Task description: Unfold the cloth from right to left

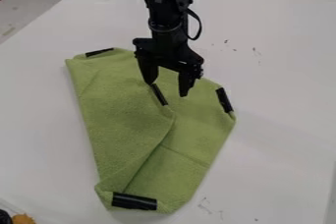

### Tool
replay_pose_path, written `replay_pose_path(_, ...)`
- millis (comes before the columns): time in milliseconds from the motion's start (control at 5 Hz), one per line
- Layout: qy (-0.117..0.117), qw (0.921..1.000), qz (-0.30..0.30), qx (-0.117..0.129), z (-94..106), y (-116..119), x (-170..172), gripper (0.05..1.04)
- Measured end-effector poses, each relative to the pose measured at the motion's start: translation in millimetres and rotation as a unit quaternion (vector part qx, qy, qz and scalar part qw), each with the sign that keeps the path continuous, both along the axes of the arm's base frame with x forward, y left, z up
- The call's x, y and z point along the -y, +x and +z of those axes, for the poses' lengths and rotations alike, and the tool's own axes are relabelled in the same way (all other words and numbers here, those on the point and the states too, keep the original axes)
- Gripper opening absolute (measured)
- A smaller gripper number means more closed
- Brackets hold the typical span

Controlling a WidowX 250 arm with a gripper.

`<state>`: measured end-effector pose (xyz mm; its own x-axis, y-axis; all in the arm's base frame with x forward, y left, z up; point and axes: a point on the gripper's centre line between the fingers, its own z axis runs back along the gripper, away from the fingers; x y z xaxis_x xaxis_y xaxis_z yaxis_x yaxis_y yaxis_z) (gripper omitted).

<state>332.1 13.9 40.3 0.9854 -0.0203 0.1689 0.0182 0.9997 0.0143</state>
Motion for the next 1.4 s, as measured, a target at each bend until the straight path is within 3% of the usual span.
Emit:
replay_pose_path(200, -0.001, 0.9999, 0.005, -0.011, -9.1, -3.8, 0.2, 1.001)
replay_pose_path(600, 0.013, 0.999, 0.044, -0.003, -31.9, -23.6, -5.6, 0.999)
replay_pose_path(1400, 0.025, 0.9991, 0.03, 0.015, -13.6, -6.3, -8.7, 0.999)
